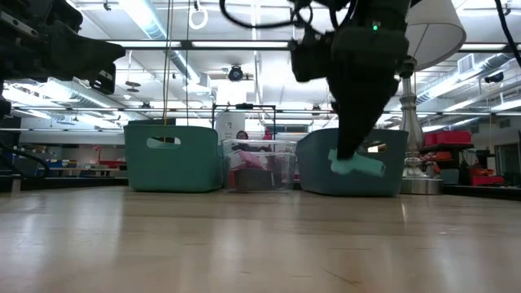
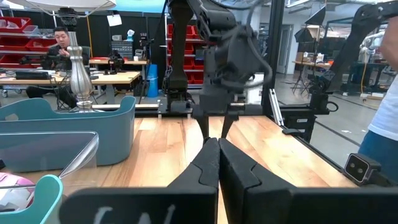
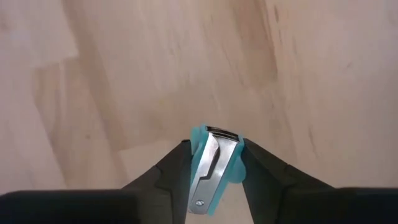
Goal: Pick and place Stapler, Stapler remover, tape
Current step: Put the light green staple remover into the blue bin
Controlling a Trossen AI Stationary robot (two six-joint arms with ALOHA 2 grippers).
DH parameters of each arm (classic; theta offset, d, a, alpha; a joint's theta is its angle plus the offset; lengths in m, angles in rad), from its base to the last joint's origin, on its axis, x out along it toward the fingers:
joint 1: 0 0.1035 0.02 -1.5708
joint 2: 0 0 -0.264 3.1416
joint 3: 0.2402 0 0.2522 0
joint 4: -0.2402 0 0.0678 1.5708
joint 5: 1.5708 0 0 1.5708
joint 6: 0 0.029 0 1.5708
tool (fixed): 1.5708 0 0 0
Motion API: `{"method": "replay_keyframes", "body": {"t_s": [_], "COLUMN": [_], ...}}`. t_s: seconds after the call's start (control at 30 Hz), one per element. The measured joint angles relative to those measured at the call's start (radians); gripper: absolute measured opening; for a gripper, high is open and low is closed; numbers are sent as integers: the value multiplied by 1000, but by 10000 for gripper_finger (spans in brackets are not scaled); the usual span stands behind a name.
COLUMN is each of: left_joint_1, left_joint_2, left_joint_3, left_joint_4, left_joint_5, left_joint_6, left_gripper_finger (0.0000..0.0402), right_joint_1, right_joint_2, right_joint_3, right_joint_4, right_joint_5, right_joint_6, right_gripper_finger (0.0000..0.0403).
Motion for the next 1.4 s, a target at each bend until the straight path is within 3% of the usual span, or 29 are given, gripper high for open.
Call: {"method": "replay_keyframes", "body": {"t_s": [0.37, 0.77, 1.4], "left_joint_1": [0, 0, 0], "left_joint_2": [0, 0, 0], "left_joint_3": [0, 0, 0], "left_joint_4": [0, 0, 0], "left_joint_5": [0, 0, 0], "left_joint_6": [0, 0, 0], "left_gripper_finger": [3, 3, 3], "right_joint_1": [-85, -320, -554], "right_joint_2": [-150, -278, -293], "right_joint_3": [0, 0, 0], "right_joint_4": [3, -5, -5], "right_joint_5": [67, 186, 376], "right_joint_6": [-43, -149, -279], "right_gripper_finger": [127, 127, 127]}}
